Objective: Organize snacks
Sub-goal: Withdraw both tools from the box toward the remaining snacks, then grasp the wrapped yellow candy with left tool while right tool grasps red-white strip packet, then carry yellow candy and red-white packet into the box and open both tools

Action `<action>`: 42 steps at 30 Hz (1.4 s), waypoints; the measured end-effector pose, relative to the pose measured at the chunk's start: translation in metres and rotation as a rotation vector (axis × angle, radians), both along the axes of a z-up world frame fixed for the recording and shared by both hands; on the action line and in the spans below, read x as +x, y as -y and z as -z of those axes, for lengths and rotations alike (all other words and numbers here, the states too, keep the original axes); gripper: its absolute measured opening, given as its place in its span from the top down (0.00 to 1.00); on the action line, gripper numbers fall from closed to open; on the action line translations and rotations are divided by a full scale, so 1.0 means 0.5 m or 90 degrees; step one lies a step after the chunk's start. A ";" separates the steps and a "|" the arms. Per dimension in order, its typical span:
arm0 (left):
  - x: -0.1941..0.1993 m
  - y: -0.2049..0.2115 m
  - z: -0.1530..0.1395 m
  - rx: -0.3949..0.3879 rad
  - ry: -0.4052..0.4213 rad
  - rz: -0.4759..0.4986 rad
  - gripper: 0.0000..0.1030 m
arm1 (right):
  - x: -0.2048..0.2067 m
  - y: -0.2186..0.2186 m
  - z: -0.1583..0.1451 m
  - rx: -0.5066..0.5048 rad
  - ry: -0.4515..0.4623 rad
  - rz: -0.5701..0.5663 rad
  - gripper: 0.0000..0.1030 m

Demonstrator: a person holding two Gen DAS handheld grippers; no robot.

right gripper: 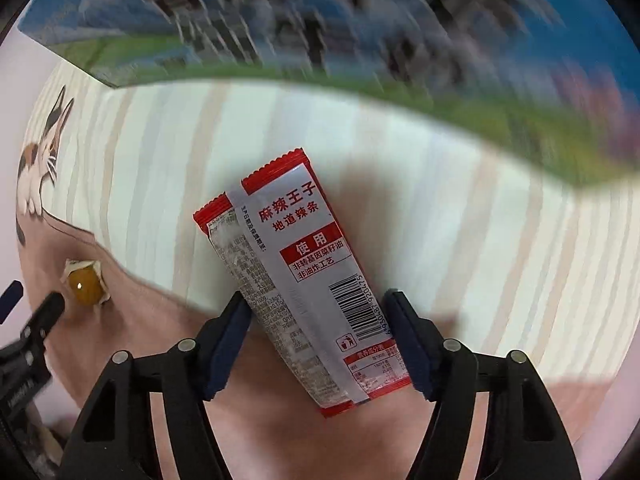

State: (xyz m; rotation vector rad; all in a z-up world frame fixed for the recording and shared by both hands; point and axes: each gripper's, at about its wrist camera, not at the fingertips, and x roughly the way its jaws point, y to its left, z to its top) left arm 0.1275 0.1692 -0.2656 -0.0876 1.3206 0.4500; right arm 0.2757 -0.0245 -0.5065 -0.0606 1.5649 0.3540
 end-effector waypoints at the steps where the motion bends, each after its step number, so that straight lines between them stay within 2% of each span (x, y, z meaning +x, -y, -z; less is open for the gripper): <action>1: -0.006 -0.011 -0.004 0.002 0.001 0.006 0.01 | -0.015 0.012 0.004 0.010 -0.017 0.019 0.31; 4: -0.017 -0.033 -0.007 0.001 -0.006 0.022 0.01 | -0.071 0.055 0.023 0.053 -0.083 0.092 0.31; 6: -0.019 -0.038 -0.005 -0.023 -0.016 0.039 0.01 | -0.105 0.078 0.034 0.069 -0.103 0.122 0.31; 10: 0.004 -0.039 0.028 -0.079 -0.044 0.098 0.01 | -0.126 0.090 0.039 0.066 -0.099 0.131 0.30; 13: 0.028 -0.021 0.065 -0.106 -0.074 0.150 0.03 | -0.135 0.064 0.043 0.054 -0.095 0.128 0.30; 15: 0.041 -0.009 0.089 -0.133 -0.081 0.173 0.11 | -0.137 0.057 0.045 0.049 -0.093 0.125 0.30; 16: 0.044 -0.007 0.099 -0.139 -0.087 0.174 0.25 | -0.139 0.052 0.047 0.046 -0.090 0.126 0.30; 17: 0.048 -0.003 0.110 -0.144 -0.096 0.176 0.35 | -0.142 0.035 0.050 0.044 -0.088 0.126 0.30; 20: 0.049 0.001 0.117 -0.141 -0.092 0.176 0.43 | -0.147 0.012 0.051 0.031 -0.078 0.115 0.31; 21: 0.047 -0.002 0.115 -0.148 -0.089 0.173 0.44 | -0.155 -0.020 0.067 0.028 -0.075 0.110 0.32; 27: 0.032 -0.027 0.106 -0.192 -0.082 0.137 0.50 | -0.178 -0.032 0.058 0.044 -0.062 0.107 0.39; 34: 0.001 -0.012 0.069 -0.272 -0.071 0.109 0.52 | -0.184 -0.053 0.000 0.102 -0.041 0.112 0.41; 39: 0.009 0.034 -0.033 -0.327 -0.012 0.126 0.52 | -0.173 -0.050 -0.069 0.157 -0.023 0.124 0.41; 42: 0.039 0.049 -0.098 -0.349 0.030 0.142 0.52 | -0.139 -0.031 -0.140 0.201 0.004 0.136 0.41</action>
